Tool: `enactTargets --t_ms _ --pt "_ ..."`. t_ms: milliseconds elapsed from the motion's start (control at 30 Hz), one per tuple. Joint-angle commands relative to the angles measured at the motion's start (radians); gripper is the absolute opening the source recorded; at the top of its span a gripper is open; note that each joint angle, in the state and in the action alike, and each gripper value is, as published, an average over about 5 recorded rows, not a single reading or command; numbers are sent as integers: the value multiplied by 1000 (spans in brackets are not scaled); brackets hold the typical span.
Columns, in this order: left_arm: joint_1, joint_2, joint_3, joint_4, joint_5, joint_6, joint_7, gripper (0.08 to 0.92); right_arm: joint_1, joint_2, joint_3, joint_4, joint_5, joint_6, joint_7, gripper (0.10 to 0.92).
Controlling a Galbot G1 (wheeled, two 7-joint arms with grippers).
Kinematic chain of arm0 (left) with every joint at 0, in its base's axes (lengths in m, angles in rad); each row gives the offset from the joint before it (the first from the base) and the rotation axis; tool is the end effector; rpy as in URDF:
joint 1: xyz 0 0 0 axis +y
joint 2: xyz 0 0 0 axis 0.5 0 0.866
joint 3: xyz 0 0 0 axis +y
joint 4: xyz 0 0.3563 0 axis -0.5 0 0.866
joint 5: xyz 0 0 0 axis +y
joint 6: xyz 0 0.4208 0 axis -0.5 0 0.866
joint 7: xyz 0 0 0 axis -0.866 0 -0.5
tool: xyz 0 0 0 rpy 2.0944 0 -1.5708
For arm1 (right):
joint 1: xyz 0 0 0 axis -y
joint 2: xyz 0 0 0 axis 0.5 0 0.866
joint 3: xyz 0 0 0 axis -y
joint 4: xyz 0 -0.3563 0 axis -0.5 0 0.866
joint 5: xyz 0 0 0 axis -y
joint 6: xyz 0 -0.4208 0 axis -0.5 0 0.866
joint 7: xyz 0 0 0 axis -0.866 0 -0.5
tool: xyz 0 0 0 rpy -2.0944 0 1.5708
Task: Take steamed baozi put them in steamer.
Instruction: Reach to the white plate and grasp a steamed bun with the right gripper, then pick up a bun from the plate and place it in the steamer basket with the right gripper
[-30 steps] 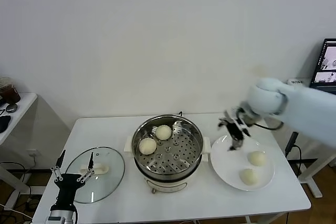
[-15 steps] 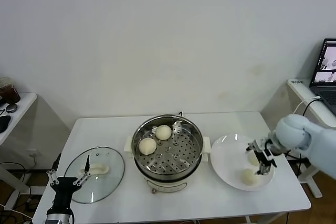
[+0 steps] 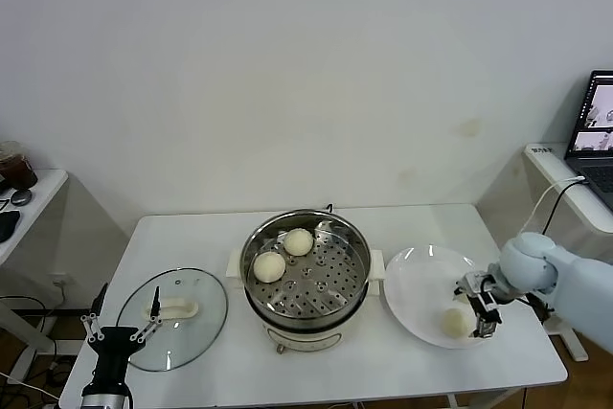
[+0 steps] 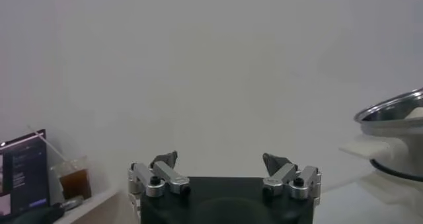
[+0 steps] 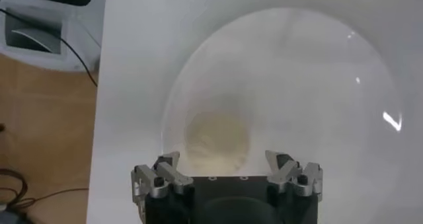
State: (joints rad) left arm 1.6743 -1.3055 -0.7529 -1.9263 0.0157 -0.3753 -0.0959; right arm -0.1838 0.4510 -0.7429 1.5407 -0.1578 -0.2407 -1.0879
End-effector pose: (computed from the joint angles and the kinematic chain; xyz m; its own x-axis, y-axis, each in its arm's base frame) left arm 0.2060 0.1416 -0.3704 -0.9839 -0.0725 -0.1633 -0.1252 0.9319 0.3404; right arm 0.4786 -0.1572 -0.2434 -0.1066 -0.0605 0.9925 -0.9826 -0.1464 -0.1145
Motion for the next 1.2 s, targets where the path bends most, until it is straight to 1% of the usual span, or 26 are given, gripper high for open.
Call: enactTargets --t_ms 33,200,400,867,1067,1200 --pt "1 -3 2 2 5 -1 -1 823 -62 36 38 -51 -24 4 -6 823" --pt "-1 -2 4 2 9 0 -2 823 -61 48 39 -60 -25 1 -6 801" --pt "-4 -4 6 1 11 1 -2 823 -49 64 44 -63 -22 -16 -3 693" --pt "-3 -4 4 -4 9 -1 -3 823 -16 58 42 -50 -22 -39 -9 534" --pt "-2 -2 3 -7 8 -4 -4 823 112 30 -4 -16 34 -33 -32 503" --pt "-5 2 4 -7 6 -5 -4 823 301 28 -68 0 116 -28 -49 488"
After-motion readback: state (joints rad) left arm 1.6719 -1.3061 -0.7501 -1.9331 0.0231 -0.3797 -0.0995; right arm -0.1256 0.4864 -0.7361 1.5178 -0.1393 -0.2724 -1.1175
